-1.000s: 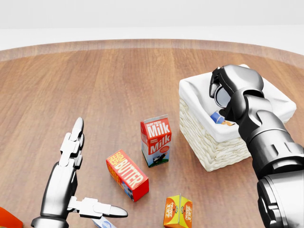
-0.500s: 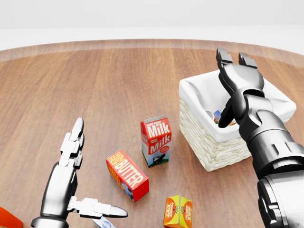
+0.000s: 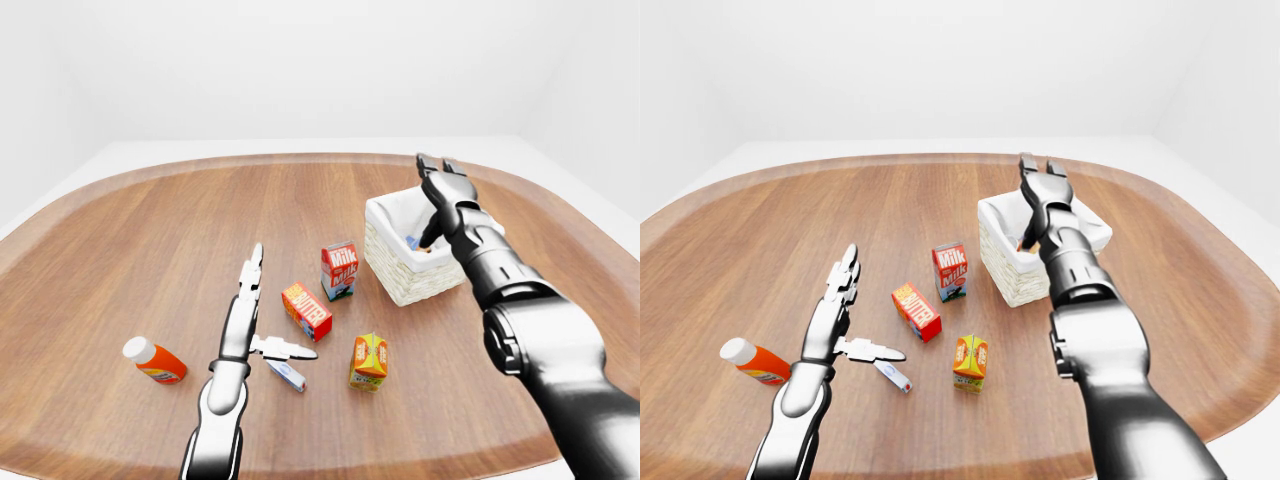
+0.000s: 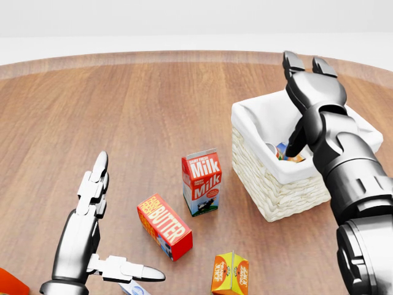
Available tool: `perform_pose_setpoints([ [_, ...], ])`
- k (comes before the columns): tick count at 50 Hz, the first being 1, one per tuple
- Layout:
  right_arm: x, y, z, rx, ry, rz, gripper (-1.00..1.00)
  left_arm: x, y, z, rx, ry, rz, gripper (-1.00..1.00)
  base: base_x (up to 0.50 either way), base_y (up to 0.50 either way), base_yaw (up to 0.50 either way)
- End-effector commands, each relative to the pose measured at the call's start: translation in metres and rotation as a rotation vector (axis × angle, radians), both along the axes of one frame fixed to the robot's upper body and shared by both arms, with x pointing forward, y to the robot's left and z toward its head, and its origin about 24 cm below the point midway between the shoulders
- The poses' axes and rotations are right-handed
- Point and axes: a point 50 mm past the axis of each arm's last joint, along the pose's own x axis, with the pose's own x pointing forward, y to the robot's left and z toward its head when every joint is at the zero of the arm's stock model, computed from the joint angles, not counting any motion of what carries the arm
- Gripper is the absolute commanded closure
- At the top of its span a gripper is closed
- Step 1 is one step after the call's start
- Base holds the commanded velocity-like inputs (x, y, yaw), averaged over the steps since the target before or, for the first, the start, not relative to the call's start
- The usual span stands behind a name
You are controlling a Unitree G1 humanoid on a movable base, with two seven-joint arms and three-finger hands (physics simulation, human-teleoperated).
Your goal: Pick up the alphabet soup and the tomato sauce, and put them in the basket.
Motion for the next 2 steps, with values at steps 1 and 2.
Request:
perform_pose_setpoints([
  [1,0.0025,-0.0032,0.0154,-0.013,-0.019,-0.003,-1.0,-0.0004,0.0014,0.0015,-0.014,-0.006,0.007,-1.0,0.0,0.0,0.0],
  [2,0.0028,-0.0035,0.0172,-0.014,-0.021,-0.004,-1.0,-0.0004,0.0014,0.0015,-0.015,-0.006,0.007,-1.0,0.0,0.0,0.0],
])
